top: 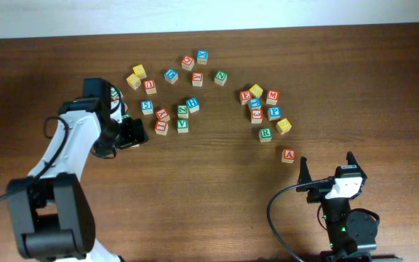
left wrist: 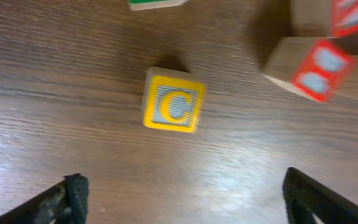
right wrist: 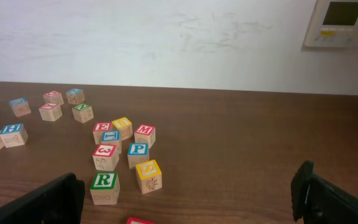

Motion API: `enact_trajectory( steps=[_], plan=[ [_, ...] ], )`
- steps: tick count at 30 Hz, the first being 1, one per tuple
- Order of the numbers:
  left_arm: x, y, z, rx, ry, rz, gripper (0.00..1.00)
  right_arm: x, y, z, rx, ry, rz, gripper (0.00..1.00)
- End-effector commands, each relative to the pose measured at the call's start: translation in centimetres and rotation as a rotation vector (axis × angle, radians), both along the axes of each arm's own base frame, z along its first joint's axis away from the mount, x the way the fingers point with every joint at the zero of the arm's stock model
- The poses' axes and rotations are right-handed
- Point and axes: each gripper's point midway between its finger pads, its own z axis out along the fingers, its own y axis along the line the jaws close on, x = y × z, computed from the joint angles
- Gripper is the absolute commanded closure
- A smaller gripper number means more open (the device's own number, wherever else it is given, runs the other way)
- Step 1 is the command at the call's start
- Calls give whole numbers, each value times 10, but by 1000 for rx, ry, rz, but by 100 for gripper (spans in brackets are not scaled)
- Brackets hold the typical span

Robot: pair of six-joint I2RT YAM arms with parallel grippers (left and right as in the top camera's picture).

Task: Spell out CVPR
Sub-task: 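Reach left gripper over the yellow C block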

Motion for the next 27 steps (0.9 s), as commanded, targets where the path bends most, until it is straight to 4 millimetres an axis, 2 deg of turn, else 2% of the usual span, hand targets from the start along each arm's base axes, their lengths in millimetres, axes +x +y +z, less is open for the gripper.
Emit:
enact_trajectory(
  steps=[1, 4, 7, 11, 16, 20, 25, 27],
  plan=[
    [10, 0, -9, 100, -11, -32, 17, 0, -3, -3, -7, 5, -12, 2],
    [21, -4, -12, 136, -48, -54, 30, 0, -3, -3, -7, 5, -12, 2],
    [24, -13, -14, 144, -62, -133, 29, 0, -3, -3, -7, 5, -12, 1],
    [23, -2, -25, 206, -35, -136, 30, 0, -3, -3, -7, 5, -12, 2],
    [26, 1, -33, 223, -29, -132, 29, 0, -3, -3, -7, 5, -12, 2],
    [31, 5, -34, 244, -46, -127, 35, 0, -3, -3, -7, 5, -12, 2],
    [27, 5, -52, 246, 2, -132, 40, 0, -3, -3, -7, 5, -12, 2],
    [27, 5, -53, 246, 3, -132, 41, 0, -3, -3, -7, 5, -12, 2]
  ],
)
